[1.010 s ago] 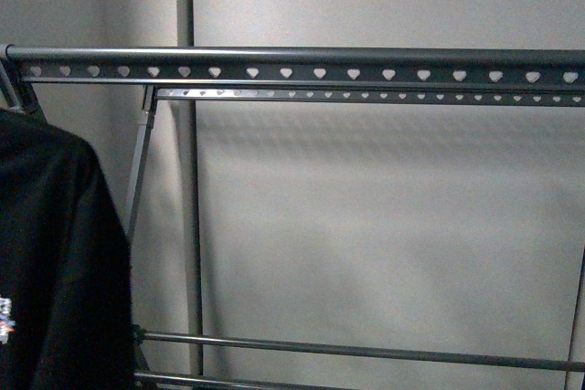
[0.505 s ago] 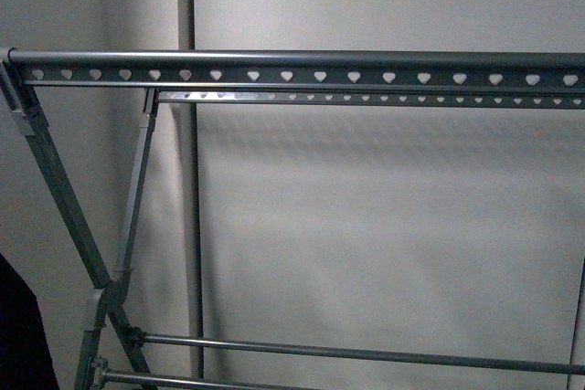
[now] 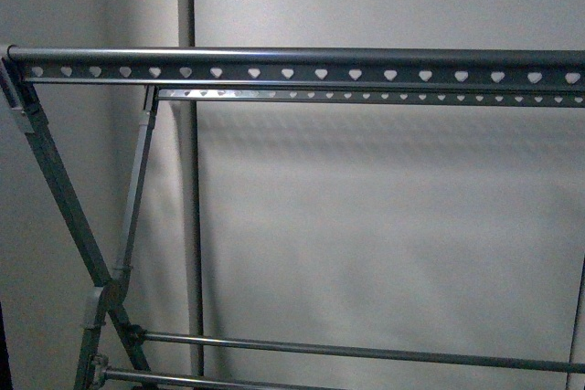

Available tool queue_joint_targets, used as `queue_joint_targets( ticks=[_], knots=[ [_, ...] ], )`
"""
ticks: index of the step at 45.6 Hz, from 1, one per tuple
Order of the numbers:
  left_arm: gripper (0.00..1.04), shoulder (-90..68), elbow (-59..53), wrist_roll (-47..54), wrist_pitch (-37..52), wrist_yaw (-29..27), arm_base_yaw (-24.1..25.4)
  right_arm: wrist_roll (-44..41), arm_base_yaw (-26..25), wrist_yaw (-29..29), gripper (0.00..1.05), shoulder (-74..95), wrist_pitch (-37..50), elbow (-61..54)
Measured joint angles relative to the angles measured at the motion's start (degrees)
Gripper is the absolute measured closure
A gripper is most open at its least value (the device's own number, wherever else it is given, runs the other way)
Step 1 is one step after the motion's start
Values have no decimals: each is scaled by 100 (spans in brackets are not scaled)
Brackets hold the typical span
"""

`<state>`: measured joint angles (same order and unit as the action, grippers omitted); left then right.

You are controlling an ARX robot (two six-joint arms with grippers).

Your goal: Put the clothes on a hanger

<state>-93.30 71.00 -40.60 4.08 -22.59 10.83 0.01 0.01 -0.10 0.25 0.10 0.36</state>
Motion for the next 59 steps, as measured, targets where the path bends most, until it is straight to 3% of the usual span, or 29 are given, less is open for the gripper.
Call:
queue_joint_targets(
  ticks=[11,17,20,24,32,36,40,50,56,59],
  knots=[
    [57,68,39,15,-420,490,50,0,0,0,7,0,0,0],
    [75,186,-210,44,-573,817,153,0,0,0,7,0,0,0],
    [90,317,-494,151,-640,1145,256,0,0,2,7,0,0,0],
    [100,531,-837,337,-704,1545,319,0,0,2,7,0,0,0],
    [101,1318,-1596,1200,-935,2688,264,0,0,-2,7,0,0,0],
    [101,1891,-2085,1860,-1224,3683,46,0,0,0,7,0,0,0],
    [101,2341,-2312,3136,-1585,4881,-293,-2,0,2,7,0,0,0],
    [101,2297,-1888,6037,-1355,6030,-483,0,0,2,7,0,0,0],
    [101,2129,-1412,8308,-2155,7044,-415,0,0,0,7,0,0,0],
    [101,2050,-1202,9394,-2557,7270,-431,0,0,2,7,0,0,0]
  ],
)
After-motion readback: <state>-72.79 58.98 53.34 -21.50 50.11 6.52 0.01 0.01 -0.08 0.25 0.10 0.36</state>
